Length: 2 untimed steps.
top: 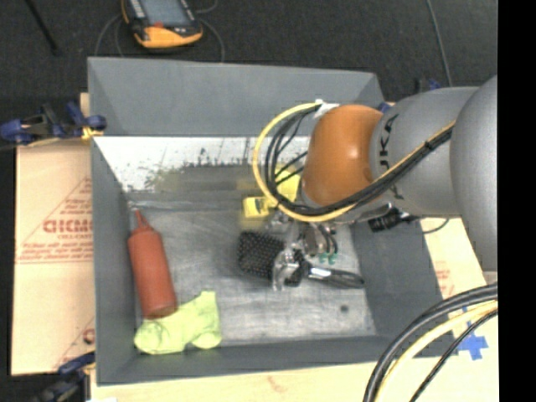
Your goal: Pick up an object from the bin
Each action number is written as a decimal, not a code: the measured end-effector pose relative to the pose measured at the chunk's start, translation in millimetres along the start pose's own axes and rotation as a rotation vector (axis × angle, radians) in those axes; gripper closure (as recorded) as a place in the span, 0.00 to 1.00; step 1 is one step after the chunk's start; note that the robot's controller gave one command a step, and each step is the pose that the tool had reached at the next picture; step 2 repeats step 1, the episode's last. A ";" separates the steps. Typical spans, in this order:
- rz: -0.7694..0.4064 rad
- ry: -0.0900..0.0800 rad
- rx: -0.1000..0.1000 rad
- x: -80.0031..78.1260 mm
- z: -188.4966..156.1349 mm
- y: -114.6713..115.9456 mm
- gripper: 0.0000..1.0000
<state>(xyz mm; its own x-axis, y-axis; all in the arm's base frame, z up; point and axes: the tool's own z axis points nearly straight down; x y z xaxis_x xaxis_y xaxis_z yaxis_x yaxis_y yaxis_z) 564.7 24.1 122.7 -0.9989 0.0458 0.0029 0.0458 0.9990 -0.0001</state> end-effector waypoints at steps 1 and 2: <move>-0.001 -0.005 -0.001 -1.0 -18.0 0.3 1.00; -0.001 -0.005 -0.001 -1.0 -18.0 0.3 1.00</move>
Offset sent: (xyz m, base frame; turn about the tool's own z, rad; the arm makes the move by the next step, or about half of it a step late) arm -0.0001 0.0000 0.0202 0.0000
